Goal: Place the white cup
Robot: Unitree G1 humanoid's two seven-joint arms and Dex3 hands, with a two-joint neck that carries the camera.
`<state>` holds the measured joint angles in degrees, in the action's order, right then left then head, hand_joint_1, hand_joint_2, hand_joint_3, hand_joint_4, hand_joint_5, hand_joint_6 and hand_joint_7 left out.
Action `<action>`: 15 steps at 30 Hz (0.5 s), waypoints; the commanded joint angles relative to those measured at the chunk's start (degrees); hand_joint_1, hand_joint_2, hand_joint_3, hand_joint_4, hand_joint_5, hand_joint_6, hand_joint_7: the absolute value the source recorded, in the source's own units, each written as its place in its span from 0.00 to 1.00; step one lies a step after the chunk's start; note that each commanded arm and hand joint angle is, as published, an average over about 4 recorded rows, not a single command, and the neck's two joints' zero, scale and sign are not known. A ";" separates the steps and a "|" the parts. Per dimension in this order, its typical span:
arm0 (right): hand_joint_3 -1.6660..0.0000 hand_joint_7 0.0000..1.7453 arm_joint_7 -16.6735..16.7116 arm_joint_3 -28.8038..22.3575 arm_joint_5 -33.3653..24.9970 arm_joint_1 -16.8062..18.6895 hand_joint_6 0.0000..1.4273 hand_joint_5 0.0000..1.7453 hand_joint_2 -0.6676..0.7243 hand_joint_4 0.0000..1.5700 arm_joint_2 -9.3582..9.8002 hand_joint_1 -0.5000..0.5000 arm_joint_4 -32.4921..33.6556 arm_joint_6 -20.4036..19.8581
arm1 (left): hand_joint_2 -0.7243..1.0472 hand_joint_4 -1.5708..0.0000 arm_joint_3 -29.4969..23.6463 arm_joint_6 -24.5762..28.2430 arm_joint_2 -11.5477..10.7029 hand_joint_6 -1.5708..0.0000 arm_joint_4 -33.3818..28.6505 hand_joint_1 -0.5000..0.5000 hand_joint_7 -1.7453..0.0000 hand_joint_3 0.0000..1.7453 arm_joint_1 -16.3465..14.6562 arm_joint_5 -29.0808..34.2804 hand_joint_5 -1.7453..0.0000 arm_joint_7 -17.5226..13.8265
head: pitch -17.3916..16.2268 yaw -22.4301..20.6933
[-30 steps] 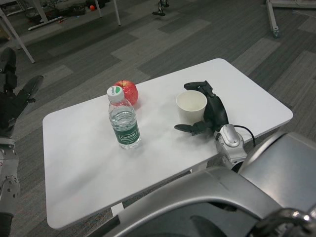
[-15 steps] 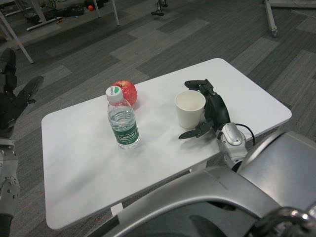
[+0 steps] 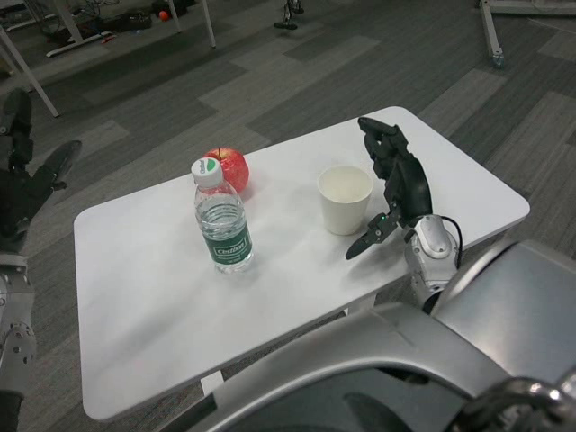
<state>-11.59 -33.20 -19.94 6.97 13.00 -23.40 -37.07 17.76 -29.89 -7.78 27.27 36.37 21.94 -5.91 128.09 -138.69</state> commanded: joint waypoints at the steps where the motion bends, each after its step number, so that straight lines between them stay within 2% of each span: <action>1: 0.95 0.32 0.07 -1.78 -0.32 -0.68 0.00 0.00 0.91 0.00 -0.82 0.04 3.36 -0.46 | 1.00 1.00 -0.10 -0.61 -0.40 1.00 0.51 0.00 0.88 0.05 1.25 0.61 0.88 0.10 | 0.23 0.03; 5: 0.95 0.32 0.12 -4.02 -0.59 -0.42 0.00 0.00 0.91 0.00 -1.22 0.04 8.24 -0.33 | 1.00 1.00 -0.10 -0.65 -0.48 1.00 0.33 0.00 0.88 0.05 1.12 0.65 0.88 0.10 | 0.48 0.26; 9: 0.95 0.32 0.25 -6.13 -1.03 0.19 0.00 0.00 0.86 0.00 -1.18 0.02 13.52 0.02 | 1.00 1.00 -0.10 -0.78 -0.53 1.00 0.24 0.00 0.88 0.05 0.99 0.69 0.88 0.10 | 0.58 0.44; 15: 0.95 0.32 0.62 -8.04 -1.49 0.85 0.00 0.00 0.86 0.00 -1.04 0.04 19.32 0.33 | 1.00 1.00 -0.16 -0.78 -0.66 1.00 0.24 0.00 0.88 0.05 0.99 0.93 0.88 0.10 | 0.57 0.39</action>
<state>-11.38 -40.37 -20.68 7.64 11.95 -6.25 -36.85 17.81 -30.31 -7.82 27.26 36.38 22.02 -5.89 128.66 -138.29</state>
